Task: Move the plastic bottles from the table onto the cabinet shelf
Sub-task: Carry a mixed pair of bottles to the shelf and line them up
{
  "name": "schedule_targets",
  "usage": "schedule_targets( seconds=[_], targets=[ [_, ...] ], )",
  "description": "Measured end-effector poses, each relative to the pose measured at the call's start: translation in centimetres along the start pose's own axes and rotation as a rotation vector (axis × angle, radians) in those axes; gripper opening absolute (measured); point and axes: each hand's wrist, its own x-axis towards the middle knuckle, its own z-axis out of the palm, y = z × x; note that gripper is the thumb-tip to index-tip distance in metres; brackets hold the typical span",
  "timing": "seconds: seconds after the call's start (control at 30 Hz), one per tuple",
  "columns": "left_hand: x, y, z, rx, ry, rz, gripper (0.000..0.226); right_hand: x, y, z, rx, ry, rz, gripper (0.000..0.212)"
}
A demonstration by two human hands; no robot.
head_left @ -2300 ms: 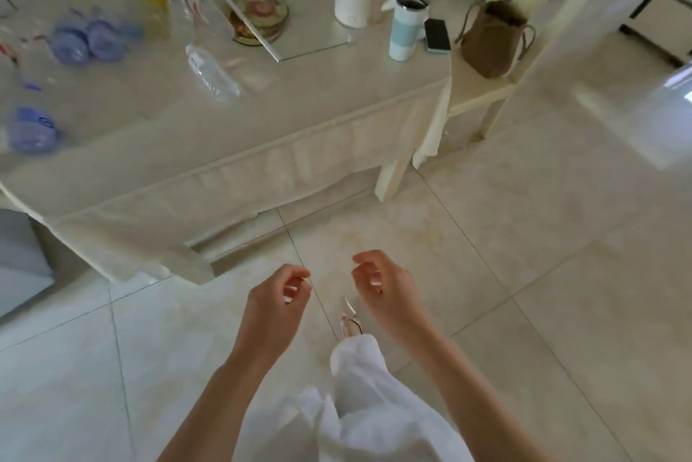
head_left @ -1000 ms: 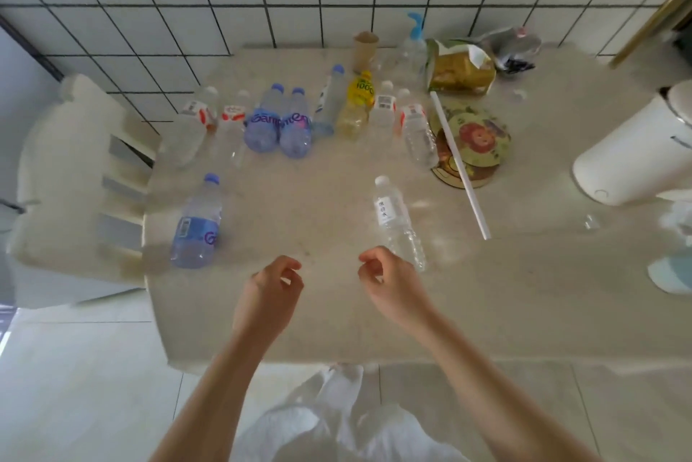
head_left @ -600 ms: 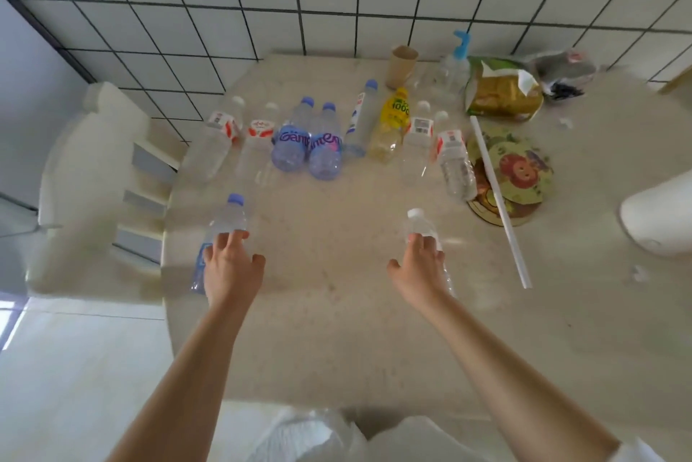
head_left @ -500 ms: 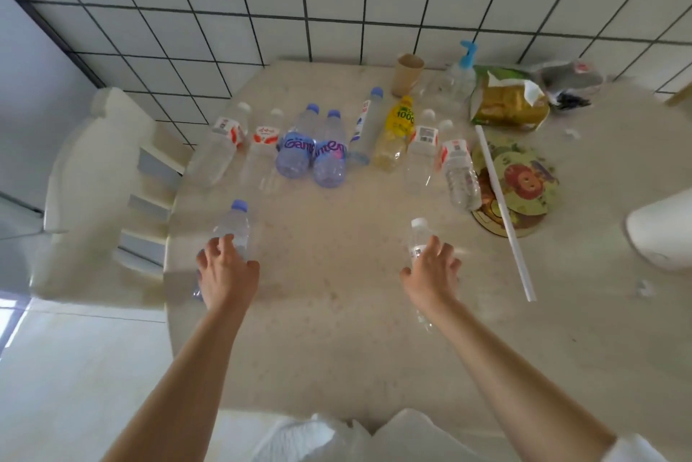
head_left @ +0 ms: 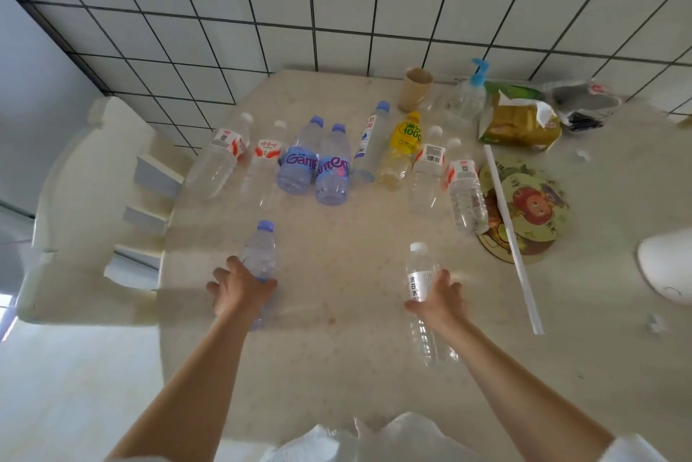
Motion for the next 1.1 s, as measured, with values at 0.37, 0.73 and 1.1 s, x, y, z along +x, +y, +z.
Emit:
schedule_targets(
  seconds=[0.37,0.73,1.1],
  targets=[
    [-0.5,0.0,-0.4,-0.228,-0.027,-0.046,0.057,0.2,1.0,1.2,0.164,0.021,0.006,0.084],
    [-8.3,1.7,2.4,-0.498,-0.254,-0.011,0.058,-3.0,2.3,-0.6,0.507,-0.118,-0.065,0.065],
    [-14.6,1.6,3.5,-0.681,-0.65,0.208,0.058,-11.5,5.3,0.2,0.857,0.048,0.033,0.067]
  ],
)
